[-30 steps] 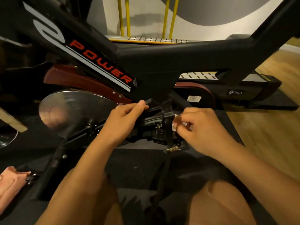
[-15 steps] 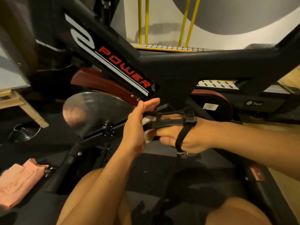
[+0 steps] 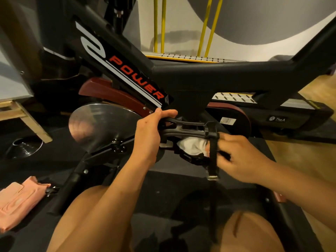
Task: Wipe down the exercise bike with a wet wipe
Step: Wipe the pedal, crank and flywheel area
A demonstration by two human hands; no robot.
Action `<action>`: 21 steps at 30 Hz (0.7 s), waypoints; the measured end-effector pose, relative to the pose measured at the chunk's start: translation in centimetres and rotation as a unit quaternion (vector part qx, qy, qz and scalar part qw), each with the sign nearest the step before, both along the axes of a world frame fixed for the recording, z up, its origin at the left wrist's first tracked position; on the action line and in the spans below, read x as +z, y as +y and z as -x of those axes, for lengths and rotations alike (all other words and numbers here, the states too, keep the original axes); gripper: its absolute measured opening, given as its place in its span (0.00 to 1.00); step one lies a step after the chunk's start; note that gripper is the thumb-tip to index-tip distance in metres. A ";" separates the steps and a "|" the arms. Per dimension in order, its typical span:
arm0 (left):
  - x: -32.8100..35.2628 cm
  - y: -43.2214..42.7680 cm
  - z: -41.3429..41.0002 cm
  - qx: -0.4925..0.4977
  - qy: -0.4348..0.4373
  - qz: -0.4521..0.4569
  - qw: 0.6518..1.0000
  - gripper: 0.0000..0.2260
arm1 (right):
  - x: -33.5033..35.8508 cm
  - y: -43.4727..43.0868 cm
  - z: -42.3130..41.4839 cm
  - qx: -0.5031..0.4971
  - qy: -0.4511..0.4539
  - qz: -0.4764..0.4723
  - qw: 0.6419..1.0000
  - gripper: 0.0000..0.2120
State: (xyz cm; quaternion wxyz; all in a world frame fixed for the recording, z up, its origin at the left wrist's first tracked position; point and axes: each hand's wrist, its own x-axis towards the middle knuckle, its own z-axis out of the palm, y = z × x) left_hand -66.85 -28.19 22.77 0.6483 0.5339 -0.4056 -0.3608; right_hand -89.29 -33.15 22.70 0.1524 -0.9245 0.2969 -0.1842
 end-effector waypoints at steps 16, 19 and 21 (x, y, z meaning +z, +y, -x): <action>1.1 -1.1 0.5 0.022 0.084 0.078 0.993 0.11 | 8.2 1.9 -12.6 -0.046 -0.106 0.044 0.992 0.07; 0.3 -1.0 0.1 -0.011 0.112 0.059 0.992 0.22 | 4.7 2.1 -12.2 -0.043 0.045 0.185 0.981 0.10; -0.4 -0.8 -0.3 -0.025 0.114 0.037 0.992 0.24 | 3.4 1.5 -8.4 -0.101 0.068 0.228 0.966 0.11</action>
